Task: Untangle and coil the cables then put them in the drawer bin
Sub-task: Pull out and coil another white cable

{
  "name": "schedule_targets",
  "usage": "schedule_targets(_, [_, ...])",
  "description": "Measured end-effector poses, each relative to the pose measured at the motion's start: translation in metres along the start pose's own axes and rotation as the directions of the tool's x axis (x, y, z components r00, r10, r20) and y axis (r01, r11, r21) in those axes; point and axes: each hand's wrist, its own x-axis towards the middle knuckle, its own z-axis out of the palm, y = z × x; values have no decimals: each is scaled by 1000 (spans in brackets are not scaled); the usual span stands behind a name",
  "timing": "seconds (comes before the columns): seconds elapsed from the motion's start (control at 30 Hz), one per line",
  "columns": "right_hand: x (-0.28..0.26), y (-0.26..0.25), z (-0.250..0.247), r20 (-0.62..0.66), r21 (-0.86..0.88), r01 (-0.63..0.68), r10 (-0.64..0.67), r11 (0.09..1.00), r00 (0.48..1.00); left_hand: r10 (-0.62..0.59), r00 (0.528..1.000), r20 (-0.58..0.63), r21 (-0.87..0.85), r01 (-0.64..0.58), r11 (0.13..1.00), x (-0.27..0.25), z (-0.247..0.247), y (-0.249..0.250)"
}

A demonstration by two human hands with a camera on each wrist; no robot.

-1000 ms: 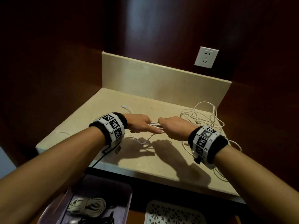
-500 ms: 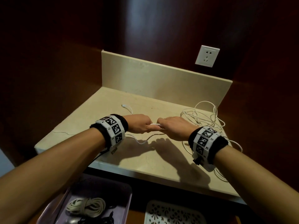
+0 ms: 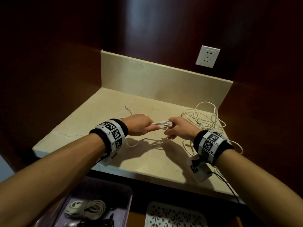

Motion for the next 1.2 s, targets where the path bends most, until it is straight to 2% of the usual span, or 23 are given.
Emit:
schedule_targets(0.13, [1,3,4,-59,157,-46,55,987,997,36,999,-22,-7,-36,999,2,3,-2])
schedule_targets(0.27, [-4,0,5,-90,320,-27,59,947,994,48,998,-32,23,-47,999,1,6,-4])
schedule_targets(0.53, [-7,-11,2,-93,586,-47,125,809,988,1,1000,18,-21,0,1000,2,5,-2])
schedule_targets(0.7, [-9,-13,2,-103,592,-59,148,803,984,-2,998,59,12,1,1000,3,6,0])
schedule_targets(0.8, [-11,-15,2,-93,597,-75,161,799,983,-2,997,77,91,-5,996,2,7,2])
schedule_targets(0.93, [-13,-17,3,-92,622,-72,165,779,982,1,1000,11,235,-4,972,2,5,4])
schedule_targets(1.1, [-16,-16,0,-98,648,-51,150,760,984,-21,1000,-19,202,25,979,1,1,7])
schedule_targets(1.17, [-16,-15,-2,-105,599,-51,141,799,984,-32,999,-15,173,34,984,1,1,8])
schedule_targets(1.2, [-15,-14,-3,-134,489,-36,116,872,984,-33,999,-14,170,35,985,1,1,8])
